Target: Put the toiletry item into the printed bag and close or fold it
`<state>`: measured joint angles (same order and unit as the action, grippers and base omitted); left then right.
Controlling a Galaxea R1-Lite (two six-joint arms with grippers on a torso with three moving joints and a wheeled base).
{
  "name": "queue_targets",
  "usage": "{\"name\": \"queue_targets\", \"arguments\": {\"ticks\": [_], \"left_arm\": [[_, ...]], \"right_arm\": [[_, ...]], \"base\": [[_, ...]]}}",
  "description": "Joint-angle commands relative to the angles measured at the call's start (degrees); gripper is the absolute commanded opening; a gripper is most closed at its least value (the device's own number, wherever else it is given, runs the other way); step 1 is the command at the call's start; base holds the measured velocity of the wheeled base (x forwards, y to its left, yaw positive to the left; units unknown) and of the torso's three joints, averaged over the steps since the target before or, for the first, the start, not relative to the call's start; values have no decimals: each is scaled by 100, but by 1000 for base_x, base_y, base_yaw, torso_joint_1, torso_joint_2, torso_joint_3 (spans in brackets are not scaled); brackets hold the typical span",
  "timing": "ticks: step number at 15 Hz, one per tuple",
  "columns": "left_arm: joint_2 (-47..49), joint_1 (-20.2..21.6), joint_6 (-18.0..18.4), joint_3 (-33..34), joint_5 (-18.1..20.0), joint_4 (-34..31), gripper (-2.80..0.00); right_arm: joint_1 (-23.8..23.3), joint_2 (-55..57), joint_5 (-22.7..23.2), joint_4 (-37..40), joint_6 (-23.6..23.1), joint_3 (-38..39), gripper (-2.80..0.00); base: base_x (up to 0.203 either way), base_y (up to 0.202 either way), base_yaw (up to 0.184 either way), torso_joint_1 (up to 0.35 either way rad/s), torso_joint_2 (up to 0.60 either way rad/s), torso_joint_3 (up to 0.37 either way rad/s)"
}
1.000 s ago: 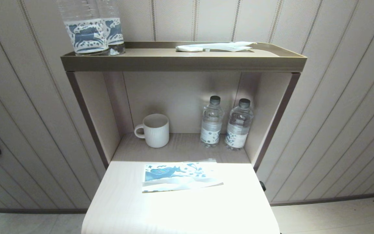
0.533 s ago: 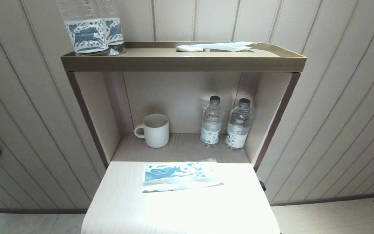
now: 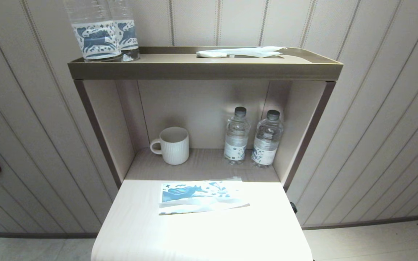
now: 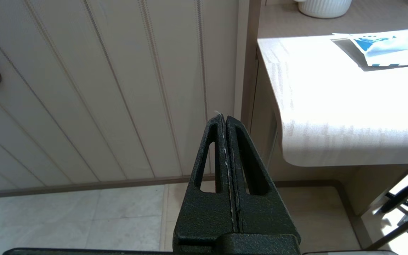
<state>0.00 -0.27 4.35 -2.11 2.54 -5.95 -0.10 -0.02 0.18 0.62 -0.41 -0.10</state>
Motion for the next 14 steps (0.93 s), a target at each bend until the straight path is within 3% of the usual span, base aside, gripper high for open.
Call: {"name": "queue_targets", "arguments": {"ticks": [1,14], "left_arm": [[9,0,4,0,1,-3,-280],[9,0,4,0,1,-3,-280]], "right_arm": [[5,2,-18,-10,-67,9,-280],[4,2,-62,-1,41,10,-280]], "base": [[0,0,0,0,0,0],[0,0,0,0,0,0]]}}
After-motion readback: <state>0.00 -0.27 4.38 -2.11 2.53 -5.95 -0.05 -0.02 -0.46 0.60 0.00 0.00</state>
